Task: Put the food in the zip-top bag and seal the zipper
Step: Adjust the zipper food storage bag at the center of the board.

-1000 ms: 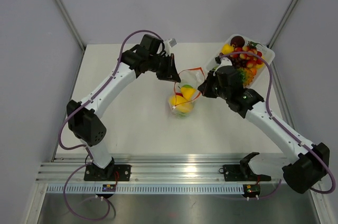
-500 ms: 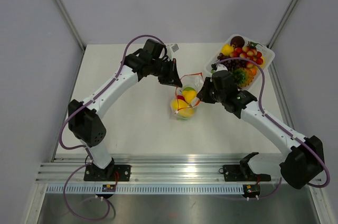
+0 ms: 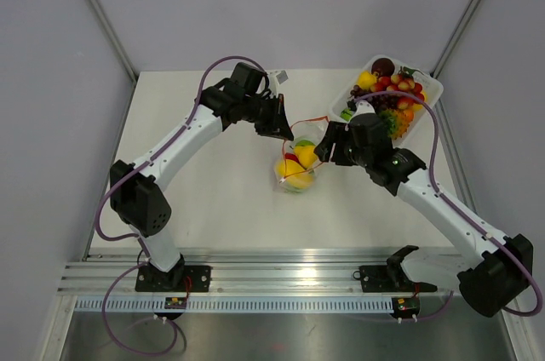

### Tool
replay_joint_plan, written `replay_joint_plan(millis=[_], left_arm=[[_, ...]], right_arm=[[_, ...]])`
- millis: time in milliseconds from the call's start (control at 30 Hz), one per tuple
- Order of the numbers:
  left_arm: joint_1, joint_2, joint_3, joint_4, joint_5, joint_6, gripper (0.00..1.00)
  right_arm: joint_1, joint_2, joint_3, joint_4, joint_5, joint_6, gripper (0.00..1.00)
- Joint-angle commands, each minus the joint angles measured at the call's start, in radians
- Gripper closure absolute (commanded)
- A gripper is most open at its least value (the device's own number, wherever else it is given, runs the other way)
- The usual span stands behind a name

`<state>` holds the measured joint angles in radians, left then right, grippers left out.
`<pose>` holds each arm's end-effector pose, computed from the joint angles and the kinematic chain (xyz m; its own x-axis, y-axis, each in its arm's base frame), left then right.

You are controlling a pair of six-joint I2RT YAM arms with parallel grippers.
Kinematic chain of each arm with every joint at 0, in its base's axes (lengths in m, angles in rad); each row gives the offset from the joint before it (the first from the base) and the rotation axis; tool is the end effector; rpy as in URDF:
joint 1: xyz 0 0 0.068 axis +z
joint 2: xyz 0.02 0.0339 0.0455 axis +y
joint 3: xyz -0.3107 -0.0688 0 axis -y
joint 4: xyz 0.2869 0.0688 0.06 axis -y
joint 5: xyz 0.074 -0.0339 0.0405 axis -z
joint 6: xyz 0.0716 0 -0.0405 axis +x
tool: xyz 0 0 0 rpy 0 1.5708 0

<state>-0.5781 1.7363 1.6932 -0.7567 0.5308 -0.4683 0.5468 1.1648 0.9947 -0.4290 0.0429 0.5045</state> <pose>0.3613 -0.2790 0.3702 -0.8821 0.1107 -0.4579 0.4130 0.6494 -0.6385 0.2667 0.1588 0.3274 -0.6581 0.1647 -0.7346 -0.1954 0.9049 0.3780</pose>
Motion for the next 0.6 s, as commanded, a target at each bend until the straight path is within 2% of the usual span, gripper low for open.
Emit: replay_joint_plan(millis=[0, 433, 567], left_arm=[[-0.003, -0.058, -0.004, 0.034, 0.014, 0.008, 1.00], [-0.003, -0.047, 0.005, 0.022, 0.008, 0.042, 1.00], [-0.003, -0.023, 0.037, 0.007, 0.017, 0.062, 1.00]], right_arm=[[-0.004, -0.048, 0.039, 0.001, 0.026, -0.024, 0.33], [-0.004, -0.097, 0.064, -0.031, 0.078, -0.043, 0.30], [-0.004, -0.139, 0.062, 0.012, 0.109, -0.078, 0.28]])
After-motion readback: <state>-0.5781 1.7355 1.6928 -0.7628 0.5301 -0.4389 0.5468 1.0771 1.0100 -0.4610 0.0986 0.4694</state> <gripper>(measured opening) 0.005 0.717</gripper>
